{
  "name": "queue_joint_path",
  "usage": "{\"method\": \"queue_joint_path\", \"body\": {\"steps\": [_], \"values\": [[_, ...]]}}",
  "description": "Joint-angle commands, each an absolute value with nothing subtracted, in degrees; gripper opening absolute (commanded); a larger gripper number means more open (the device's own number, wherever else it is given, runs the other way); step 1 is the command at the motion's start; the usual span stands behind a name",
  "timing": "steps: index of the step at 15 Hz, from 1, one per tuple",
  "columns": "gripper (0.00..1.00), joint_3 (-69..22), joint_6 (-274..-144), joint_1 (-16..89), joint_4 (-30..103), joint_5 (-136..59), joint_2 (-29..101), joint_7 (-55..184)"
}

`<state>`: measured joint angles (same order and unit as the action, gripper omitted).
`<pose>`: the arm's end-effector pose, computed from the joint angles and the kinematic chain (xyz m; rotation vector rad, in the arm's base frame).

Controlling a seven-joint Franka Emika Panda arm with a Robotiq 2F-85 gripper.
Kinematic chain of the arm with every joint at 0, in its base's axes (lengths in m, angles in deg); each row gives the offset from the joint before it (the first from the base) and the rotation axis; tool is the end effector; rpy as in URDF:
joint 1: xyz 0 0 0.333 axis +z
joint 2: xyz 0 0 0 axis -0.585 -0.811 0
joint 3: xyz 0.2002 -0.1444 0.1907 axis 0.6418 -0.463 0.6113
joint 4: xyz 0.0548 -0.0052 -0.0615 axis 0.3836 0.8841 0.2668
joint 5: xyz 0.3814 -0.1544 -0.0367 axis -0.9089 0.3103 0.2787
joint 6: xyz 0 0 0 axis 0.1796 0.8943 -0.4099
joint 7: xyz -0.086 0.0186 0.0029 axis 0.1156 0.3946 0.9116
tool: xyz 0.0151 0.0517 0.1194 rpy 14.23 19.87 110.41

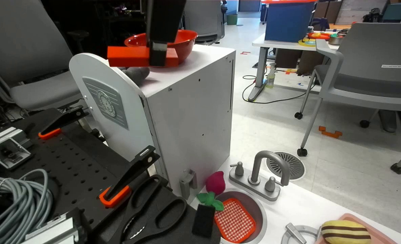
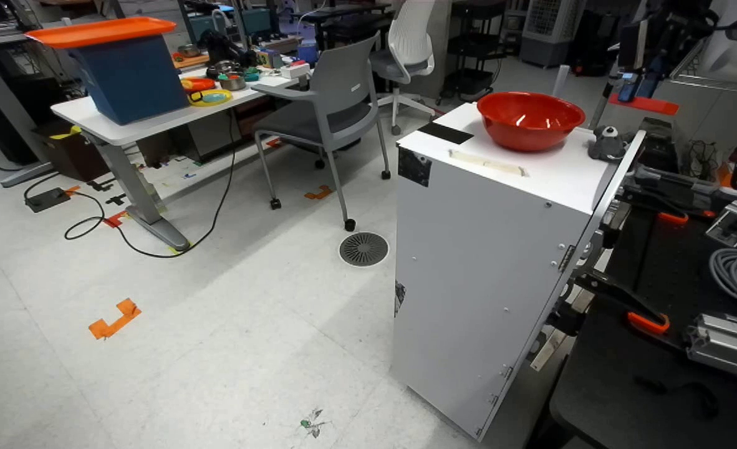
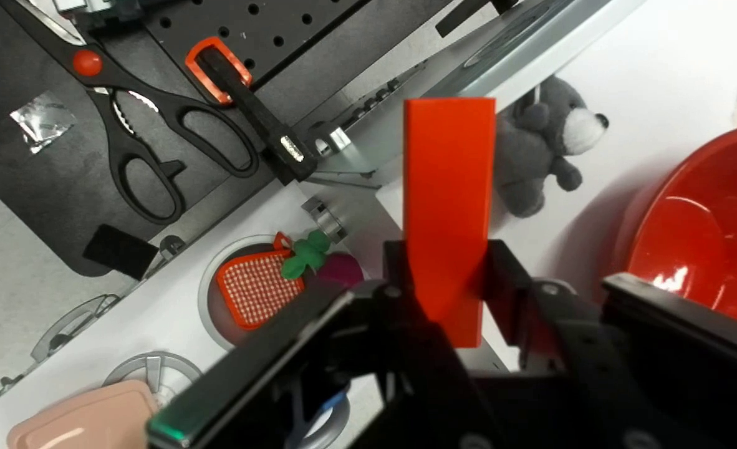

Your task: Take the block out of the red bowl on top of the cabinet

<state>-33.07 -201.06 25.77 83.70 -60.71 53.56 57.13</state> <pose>0.4353 -0.1691 0.2528 -2.7217 0.8177 0.2032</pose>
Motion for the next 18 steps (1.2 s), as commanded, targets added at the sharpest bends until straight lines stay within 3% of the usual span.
{"method": "queue_joint_path", "body": {"steps": [1, 18], "values": [[0.08, -32.3, -199.5, 25.4, 81.0, -60.8, 51.5, 58.2], [0.08, -28.9, -199.7, 25.9, 75.0, -60.5, 44.4, 58.3]]}}
